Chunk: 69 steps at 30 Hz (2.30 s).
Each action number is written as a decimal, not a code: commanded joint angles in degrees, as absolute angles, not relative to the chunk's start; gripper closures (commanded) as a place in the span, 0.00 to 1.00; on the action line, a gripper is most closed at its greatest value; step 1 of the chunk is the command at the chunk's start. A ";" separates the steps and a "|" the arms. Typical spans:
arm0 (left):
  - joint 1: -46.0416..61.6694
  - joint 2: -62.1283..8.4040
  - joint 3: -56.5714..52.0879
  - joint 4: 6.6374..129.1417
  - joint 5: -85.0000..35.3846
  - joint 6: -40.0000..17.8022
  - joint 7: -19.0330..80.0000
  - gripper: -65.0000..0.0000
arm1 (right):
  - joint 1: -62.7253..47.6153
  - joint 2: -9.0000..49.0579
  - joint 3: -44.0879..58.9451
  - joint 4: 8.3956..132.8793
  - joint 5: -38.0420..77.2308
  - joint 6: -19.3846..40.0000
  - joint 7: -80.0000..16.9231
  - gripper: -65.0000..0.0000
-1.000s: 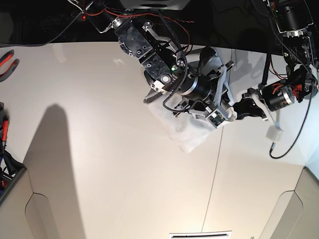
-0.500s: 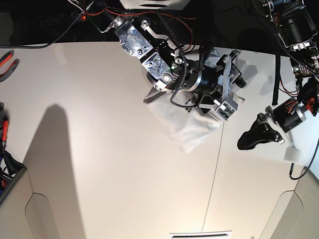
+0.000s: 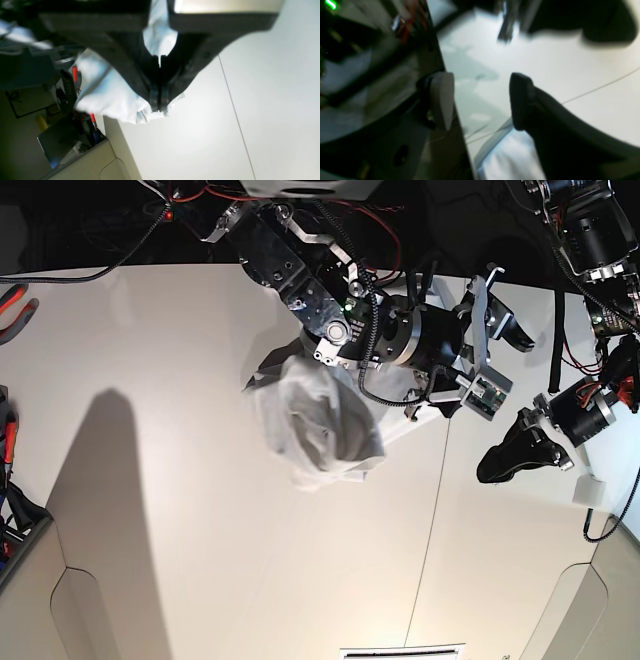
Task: Layout the t-shirt on the table in an organized manner, then fold the t-shirt properly
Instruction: 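Drop the shirt onto the table and withdraw the right gripper, then grasp the shirt's loose end with the right gripper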
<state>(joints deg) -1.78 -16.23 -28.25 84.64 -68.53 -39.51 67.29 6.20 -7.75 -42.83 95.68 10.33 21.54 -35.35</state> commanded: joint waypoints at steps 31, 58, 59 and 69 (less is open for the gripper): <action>-1.56 -17.15 -28.40 85.71 -68.31 -40.00 66.94 1.00 | 26.17 8.49 22.22 67.96 16.14 16.47 -36.88 0.32; -1.56 -17.17 -28.42 85.71 -68.34 -40.00 67.88 1.00 | 34.44 9.47 7.75 37.71 29.95 31.64 -42.83 0.79; -1.56 -17.23 -28.42 85.71 -68.36 -40.00 68.29 1.00 | 34.44 9.50 7.75 37.76 29.93 31.46 -42.19 0.97; 4.03 -21.87 -28.53 85.73 -80.64 -40.00 78.72 1.00 | 34.41 10.13 16.64 44.60 23.03 29.78 -40.97 1.00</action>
<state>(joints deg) 4.58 -21.28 -28.45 84.86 -79.02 -39.57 79.09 32.47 9.54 16.49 43.40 21.98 29.54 -42.54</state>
